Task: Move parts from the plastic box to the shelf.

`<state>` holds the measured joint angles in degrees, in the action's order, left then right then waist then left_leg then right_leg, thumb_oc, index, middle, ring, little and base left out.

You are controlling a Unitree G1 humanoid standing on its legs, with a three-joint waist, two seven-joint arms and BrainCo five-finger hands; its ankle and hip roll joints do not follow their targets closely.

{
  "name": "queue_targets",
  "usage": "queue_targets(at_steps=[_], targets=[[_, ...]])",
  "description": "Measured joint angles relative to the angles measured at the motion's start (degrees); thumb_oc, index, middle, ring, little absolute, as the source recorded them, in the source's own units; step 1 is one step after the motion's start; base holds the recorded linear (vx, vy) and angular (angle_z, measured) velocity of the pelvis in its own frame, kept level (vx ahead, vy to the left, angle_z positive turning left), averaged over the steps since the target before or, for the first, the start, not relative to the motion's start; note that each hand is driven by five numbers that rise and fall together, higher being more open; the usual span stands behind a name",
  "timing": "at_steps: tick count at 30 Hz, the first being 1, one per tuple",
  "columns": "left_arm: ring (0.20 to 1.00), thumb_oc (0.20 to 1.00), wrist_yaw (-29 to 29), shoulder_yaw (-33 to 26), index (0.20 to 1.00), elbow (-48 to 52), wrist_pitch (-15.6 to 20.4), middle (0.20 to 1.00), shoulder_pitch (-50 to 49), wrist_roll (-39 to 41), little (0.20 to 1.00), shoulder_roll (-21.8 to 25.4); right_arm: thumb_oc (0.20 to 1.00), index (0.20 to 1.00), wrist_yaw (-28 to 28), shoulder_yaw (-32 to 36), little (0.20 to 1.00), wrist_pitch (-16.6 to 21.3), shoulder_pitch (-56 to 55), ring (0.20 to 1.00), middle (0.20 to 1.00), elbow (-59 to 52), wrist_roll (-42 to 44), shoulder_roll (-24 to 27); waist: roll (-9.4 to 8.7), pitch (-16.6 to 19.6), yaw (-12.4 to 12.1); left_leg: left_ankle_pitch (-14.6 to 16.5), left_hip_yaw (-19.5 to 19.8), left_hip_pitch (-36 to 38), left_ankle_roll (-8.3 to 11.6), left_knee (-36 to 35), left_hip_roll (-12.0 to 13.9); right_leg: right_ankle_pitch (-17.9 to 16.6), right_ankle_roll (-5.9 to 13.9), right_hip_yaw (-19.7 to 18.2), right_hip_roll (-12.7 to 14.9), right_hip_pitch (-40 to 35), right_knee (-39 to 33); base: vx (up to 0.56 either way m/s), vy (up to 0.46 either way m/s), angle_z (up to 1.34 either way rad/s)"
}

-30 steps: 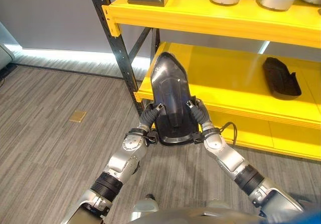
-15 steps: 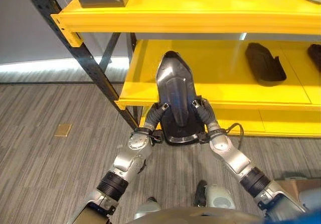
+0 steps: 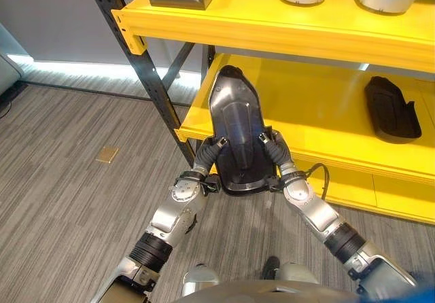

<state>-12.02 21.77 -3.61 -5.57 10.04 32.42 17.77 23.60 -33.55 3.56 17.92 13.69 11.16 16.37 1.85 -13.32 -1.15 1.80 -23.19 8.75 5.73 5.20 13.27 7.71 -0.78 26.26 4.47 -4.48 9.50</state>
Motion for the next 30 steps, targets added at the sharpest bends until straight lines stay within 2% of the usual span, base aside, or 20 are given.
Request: queue_targets(at_steps=[2, 4, 6, 8, 10, 12, 13, 14, 16, 17, 21, 24, 25, 27, 28, 29, 30], targets=[[0.200, 0.200, 0.0, 0.0, 0.200, 0.0, 0.0, 0.200, 0.3, 0.0, 0.200, 0.1, 0.200, 0.200, -0.1, 0.0, 0.200, 0.0, 0.4, 0.200, 0.200, 0.1, 0.0, 0.0, -0.10, 0.3, 0.1, -0.2, -0.8, -0.7, -0.25, 1.6, 0.0, 0.3, 0.16, 0.3, 0.4, -0.4, 0.0, 0.10, -0.096, 0.17], [0.200, 0.200, 0.0, 0.1, 0.200, -0.1, -0.1, 0.200, 1.1, 0.0, 0.200, 0.5, 0.200, 0.200, 0.0, 0.0, 0.200, 0.6, 1.1, 0.200, 0.200, 0.9, 0.1, 0.0, -0.49, 0.8, 0.3, -0.6, -1.5, -3.7, -0.66, 6.2, 0.4, 0.6, 0.09, 1.2, 0.6, -0.6, -0.3, 0.12, -0.043, 0.27], [0.200, 0.200, 0.0, -0.3, 0.200, 0.0, -0.1, 0.200, 1.5, 0.1, 0.200, 0.9, 0.200, 0.200, 0.2, -0.2, 0.200, 0.6, 2.1, 0.200, 0.200, 1.3, 0.2, -0.2, -1.08, 0.8, 0.1, -0.1, -1.2, -6.3, -0.69, 11.3, 1.4, -0.1, -1.06, 1.4, 1.3, -1.3, -1.5, 0.05, 0.053, 0.10], [0.200, 0.200, 0.0, -0.7, 0.200, 0.0, -0.1, 0.200, 1.8, 0.1, 0.200, 0.9, 0.200, 0.200, 0.5, -0.4, 0.200, 0.6, 2.8, 0.200, 0.200, 1.5, 0.8, -0.3, -0.98, 1.0, 0.0, 0.0, -1.7, -7.0, -0.72, 9.9, 1.9, -0.1, -1.15, 1.9, 1.9, -2.2, -1.6, 0.13, 0.211, -0.03], [0.200, 0.200, 0.0, -0.9, 0.200, -0.3, -0.3, 0.200, 3.4, 0.0, 0.200, 1.0, 0.200, 0.200, 2.2, -0.7, 0.200, 0.4, 4.1, 0.200, 0.200, 1.5, 1.1, -0.5, -0.81, 1.1, 1.5, -1.2, -1.4, -7.9, -0.10, 5.3, 4.3, 0.1, -0.78, 1.3, 1.9, -2.0, -1.3, 0.25, 0.332, -0.12], [0.200, 0.200, 0.1, 0.1, 0.200, -2.8, -0.4, 0.200, 6.0, 0.2, 0.200, 0.9, 0.200, 0.200, 3.3, -0.7, 0.200, 0.4, 4.8, 0.200, 0.200, 2.5, 1.1, 0.0, -0.68, 1.3, 3.2, -2.4, -1.6, -7.0, -1.33, 2.1, 4.8, 0.5, 0.69, 0.6, 2.6, -2.1, 0.4, 0.20, 0.256, -0.13], [0.200, 0.200, 0.1, 0.4, 0.200, -3.5, -0.4, 0.200, 6.6, 0.2, 0.200, 0.6, 0.200, 0.200, 3.6, -0.7, 0.200, 0.4, 4.8, 0.200, 0.200, 2.7, 1.2, 0.3, 0.13, 1.8, 4.0, -3.3, -1.6, -6.7, -2.03, 1.0, 4.5, 0.7, 1.52, 0.5, 2.7, -2.1, 0.9, 0.18, 0.211, -0.14], [0.200, 0.200, 0.4, 0.7, 0.200, -4.5, -0.4, 0.200, 7.2, 0.1, 0.200, 0.6, 0.200, 0.200, 3.7, -0.6, 0.200, 0.7, 4.7, 0.200, 0.200, 3.5, 1.3, 0.0, 0.08, 2.2, 4.6, -5.1, -1.5, -5.5, 0.10, -0.3, 3.5, 0.9, 2.66, -0.6, 3.3, -1.9, 1.7, 0.06, 0.160, -0.16], [0.200, 0.200, 0.5, 1.0, 0.200, -5.1, -0.5, 0.200, 7.3, 0.2, 0.200, 0.7, 0.200, 0.200, 3.9, -0.7, 0.200, 0.5, 4.5, 0.200, 0.200, 3.9, 1.7, -0.3, -2.26, 3.3, 4.9, -5.4, -2.4, -4.7, -0.86, -2.2, -0.2, -0.4, 4.66, -1.7, 5.8, -1.5, 0.9, 0.04, 0.213, -0.13], [0.200, 0.200, 0.5, 0.9, 0.200, -5.1, -0.6, 0.200, 7.5, 0.1, 0.200, 0.7, 0.200, 0.200, 4.0, -0.6, 0.200, 0.5, 4.6, 0.200, 0.200, 4.0, 1.7, -0.5, -2.86, 3.7, 4.7, -5.1, -2.9, -4.9, -1.34, -2.6, -1.3, -1.3, 5.22, -1.9, 6.5, -1.2, 0.1, 0.06, 0.201, -0.08], [0.200, 0.200, 0.5, 1.1, 0.200, -5.0, -1.0, 0.200, 8.7, 0.1, 0.200, 1.0, 0.200, 0.200, 5.1, -0.5, 0.200, 0.5, 5.2, 0.200, 0.200, 4.1, 2.3, -1.2, -3.39, 4.0, 3.8, -4.1, -3.5, -4.8, -3.05, -3.1, -4.2, -3.1, 6.37, -2.5, 8.7, -1.2, -1.9, 0.04, 0.115, -0.02], [0.200, 0.200, 0.5, 1.3, 0.200, -4.9, -1.1, 0.200, 9.4, -0.2, 0.200, 3.1, 0.200, 0.200, 6.3, 0.1, 0.200, -0.4, 5.2, 0.200, 0.200, 4.3, 3.6, -3.6, -3.38, 3.9, 3.5, -3.3, -4.8, -3.8, -2.88, -3.0, -4.2, -3.2, 6.52, -5.4, 8.8, -0.1, 0.3, 0.12, -0.121, -0.31], [0.200, 0.200, 0.4, 1.4, 0.200, -4.9, -1.3, 0.200, 9.4, -0.4, 0.200, 2.9, 0.200, 0.200, 6.4, 0.7, 0.200, -0.7, 4.8, 0.200, 0.200, 4.2, 3.6, -4.1, -2.80, 3.6, 4.0, -3.2, -4.7, -3.3, -2.81, -3.1, -3.6, -3.0, 6.67, -7.3, 9.1, 1.4, 3.6, 0.09, -0.280, -0.11], [0.200, 0.200, 0.3, 2.1, 0.200, -4.9, -2.0, 0.200, 9.5, -0.6, 0.200, 2.8, 0.200, 0.200, 6.6, 1.1, 0.200, -0.7, 3.8, 0.200, 0.200, 4.1, 3.6, -4.2, -2.55, 3.5, 5.0, -3.2, -4.5, -1.9, -2.73, -3.2, -2.6, -2.7, 7.07, -8.0, 9.5, 1.3, 5.2, 0.13, -0.524, -0.13], [0.200, 0.200, 0.2, 1.8, 0.200, -5.5, -3.0, 0.200, 10.5, -1.2, 0.200, 1.0, 0.200, 0.200, 6.6, 1.9, 0.200, -0.3, 3.6, 0.200, 0.200, 4.1, 3.3, -4.1, -1.87, 3.1, 4.5, -1.5, -3.7, -1.7, -1.74, -3.1, -2.0, 0.3, 9.84, -8.6, 12.5, 3.1, 8.7, 0.13, -0.503, -0.20], [0.200, 0.200, 0.2, 1.8, 0.200, -5.9, -3.1, 0.200, 10.8, -1.8, 0.200, 0.5, 0.200, 0.200, 6.8, 2.1, 0.200, -0.4, 3.6, 0.200, 0.200, 4.1, 3.3, -4.0, -2.20, 3.2, 4.5, -1.5, -3.5, -2.0, -1.94, -2.9, -2.4, 0.0, 10.28, -8.7, 13.3, 3.4, 8.5, 0.16, -0.523, -0.04], [0.200, 0.200, 0.3, 1.6, 0.200, -6.3, -3.2, 0.200, 11.0, -2.5, 0.200, 0.4, 0.200, 0.200, 6.8, 2.4, 0.200, -0.3, 3.5, 0.200, 0.200, 4.3, 3.3, -4.0, -2.27, 3.2, 4.8, -1.5, -2.6, -2.6, -1.24, -2.5, -1.9, -0.8, 11.43, -9.9, 15.6, 4.0, 6.5, 0.16, -0.532, 0.03]])
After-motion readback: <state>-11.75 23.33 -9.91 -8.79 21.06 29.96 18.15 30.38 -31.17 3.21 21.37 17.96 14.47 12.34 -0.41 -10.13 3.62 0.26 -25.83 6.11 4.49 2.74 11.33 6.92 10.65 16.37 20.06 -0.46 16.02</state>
